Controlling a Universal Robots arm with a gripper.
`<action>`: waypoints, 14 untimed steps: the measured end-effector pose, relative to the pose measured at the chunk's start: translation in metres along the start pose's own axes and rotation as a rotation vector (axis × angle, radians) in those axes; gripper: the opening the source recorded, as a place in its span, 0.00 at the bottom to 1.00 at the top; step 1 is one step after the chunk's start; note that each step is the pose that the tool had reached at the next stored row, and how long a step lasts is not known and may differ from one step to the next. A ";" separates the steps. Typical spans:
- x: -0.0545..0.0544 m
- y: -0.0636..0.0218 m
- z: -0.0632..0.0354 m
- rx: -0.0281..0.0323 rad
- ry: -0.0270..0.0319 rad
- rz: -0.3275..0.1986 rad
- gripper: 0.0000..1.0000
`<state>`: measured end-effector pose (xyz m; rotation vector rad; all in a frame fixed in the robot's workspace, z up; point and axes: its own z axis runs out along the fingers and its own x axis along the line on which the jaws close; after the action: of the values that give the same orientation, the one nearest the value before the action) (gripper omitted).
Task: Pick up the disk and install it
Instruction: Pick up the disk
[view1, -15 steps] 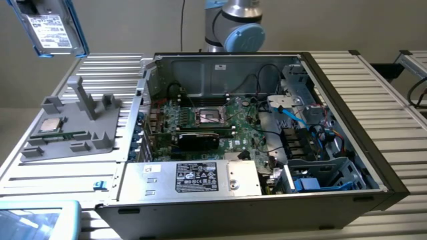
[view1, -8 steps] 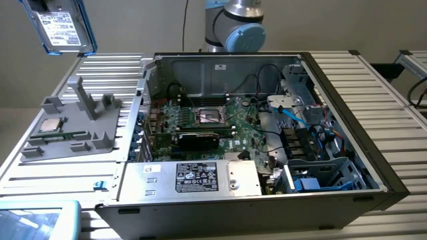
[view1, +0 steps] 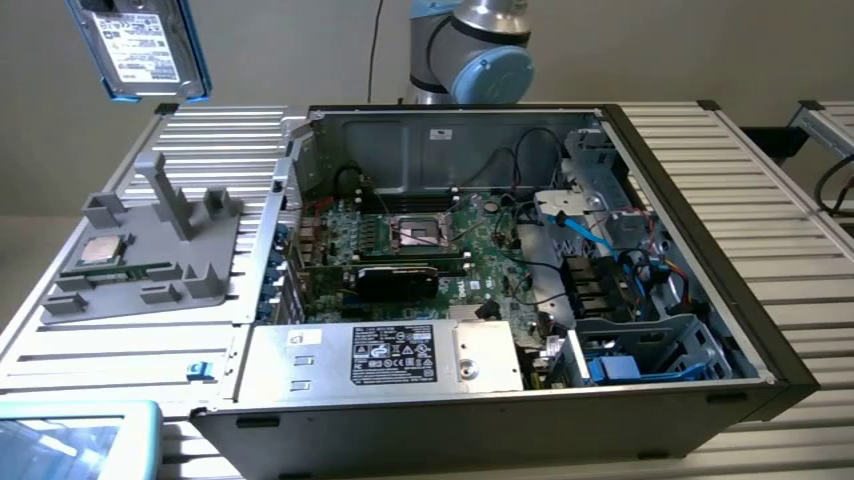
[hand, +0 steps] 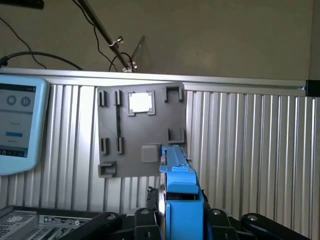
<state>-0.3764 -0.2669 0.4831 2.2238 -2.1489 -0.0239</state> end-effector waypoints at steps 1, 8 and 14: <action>0.002 -0.0007 -0.0006 0.0001 -0.0001 0.000 0.37; 0.014 -0.0073 -0.0041 0.0000 -0.0001 0.000 0.37; 0.022 -0.0306 -0.0079 -0.0002 -0.0010 0.000 0.37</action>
<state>-0.3447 -0.2879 0.4901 2.2242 -2.1493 -0.0252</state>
